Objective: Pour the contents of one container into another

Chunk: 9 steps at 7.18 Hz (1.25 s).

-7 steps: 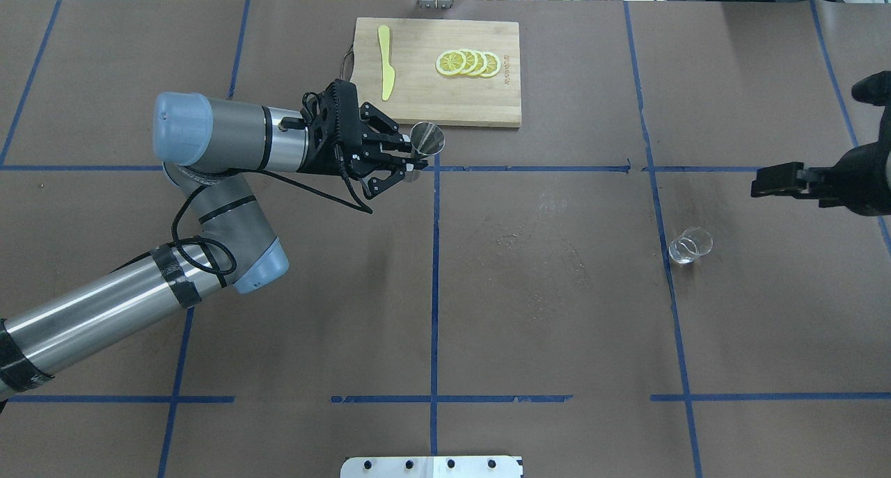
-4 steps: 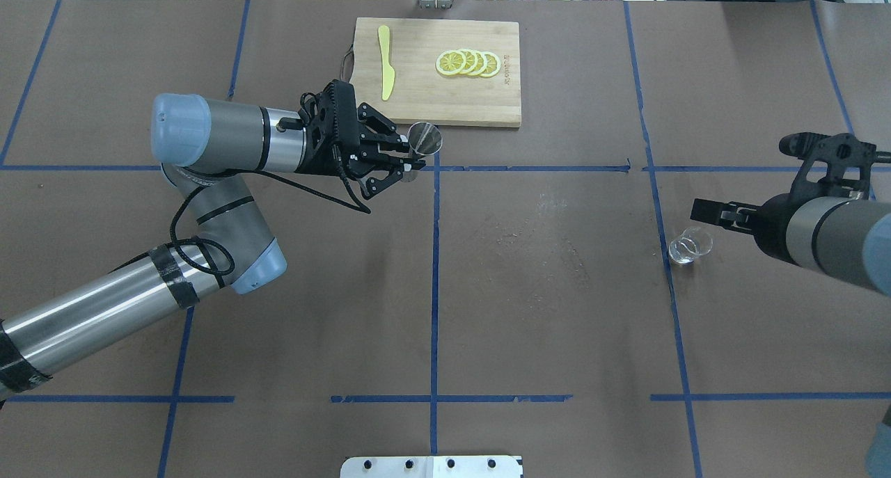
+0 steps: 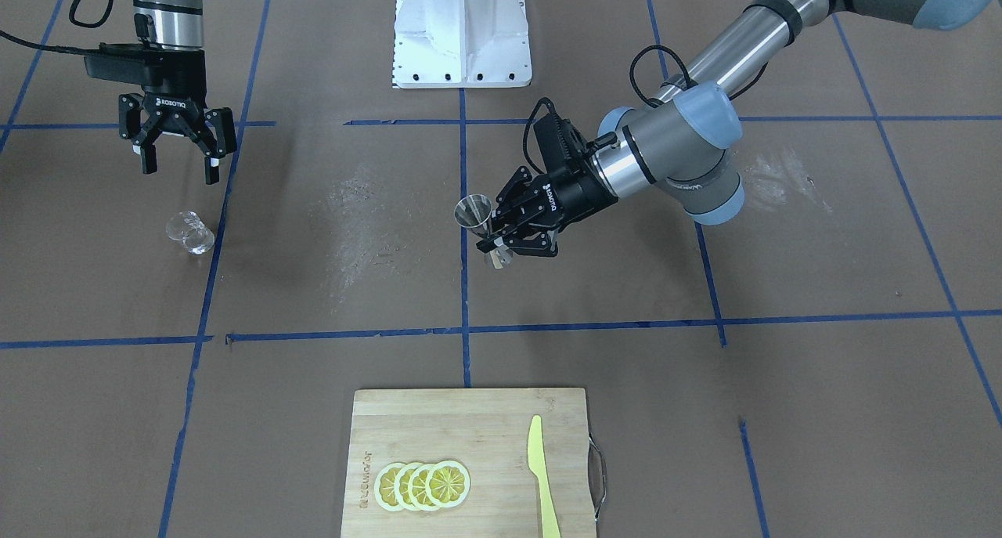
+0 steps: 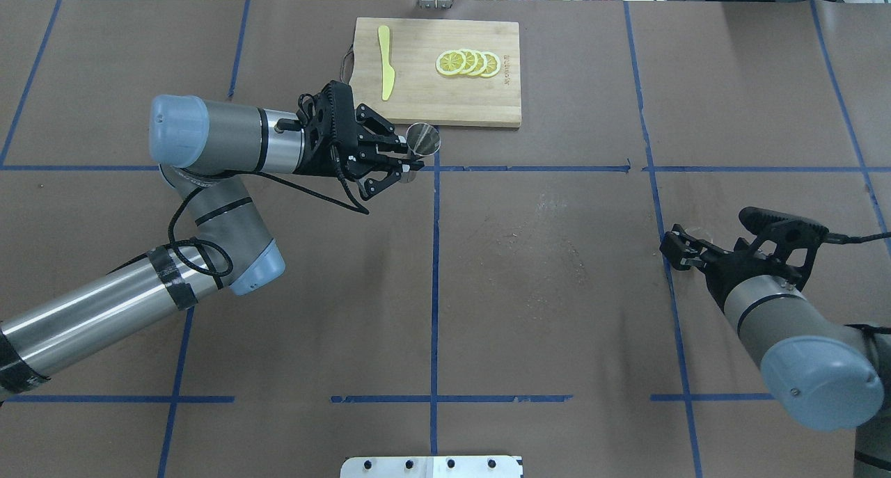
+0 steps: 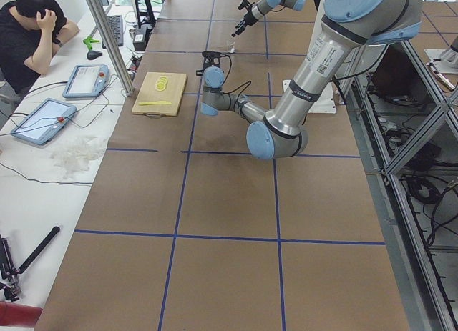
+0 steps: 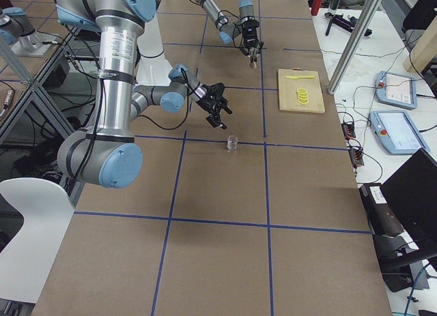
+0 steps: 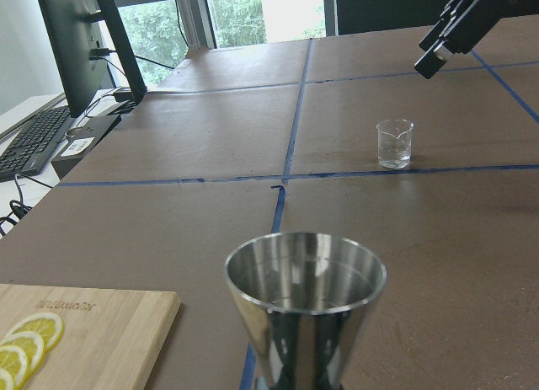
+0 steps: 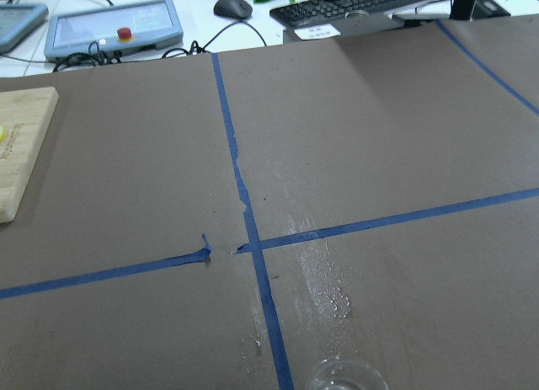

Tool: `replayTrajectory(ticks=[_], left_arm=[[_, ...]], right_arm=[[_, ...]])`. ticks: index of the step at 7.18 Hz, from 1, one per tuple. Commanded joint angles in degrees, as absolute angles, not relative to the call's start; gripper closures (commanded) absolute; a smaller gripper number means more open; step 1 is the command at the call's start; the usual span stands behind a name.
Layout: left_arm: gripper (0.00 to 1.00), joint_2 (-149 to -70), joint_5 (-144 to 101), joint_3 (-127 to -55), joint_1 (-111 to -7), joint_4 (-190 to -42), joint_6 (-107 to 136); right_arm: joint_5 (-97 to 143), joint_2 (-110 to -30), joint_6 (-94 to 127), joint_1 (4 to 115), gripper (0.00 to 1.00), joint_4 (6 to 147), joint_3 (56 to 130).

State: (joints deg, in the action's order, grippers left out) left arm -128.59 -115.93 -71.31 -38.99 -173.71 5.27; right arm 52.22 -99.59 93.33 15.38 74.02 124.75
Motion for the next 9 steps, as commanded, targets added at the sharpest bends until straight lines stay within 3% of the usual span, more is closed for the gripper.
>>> replayTrajectory(ticks=[1, 9], left_arm=[[1.00, -128.32, -115.93, -71.45, -38.94, -173.76, 5.27], [1.00, -127.09, -115.93, -72.33, -38.94, -174.02, 5.27]], right_arm=[[37.76, -99.41, 100.61, 8.55, 0.00, 74.00, 118.33], [32.70, -97.65, 104.06, 6.15, 0.00, 74.09, 108.02]])
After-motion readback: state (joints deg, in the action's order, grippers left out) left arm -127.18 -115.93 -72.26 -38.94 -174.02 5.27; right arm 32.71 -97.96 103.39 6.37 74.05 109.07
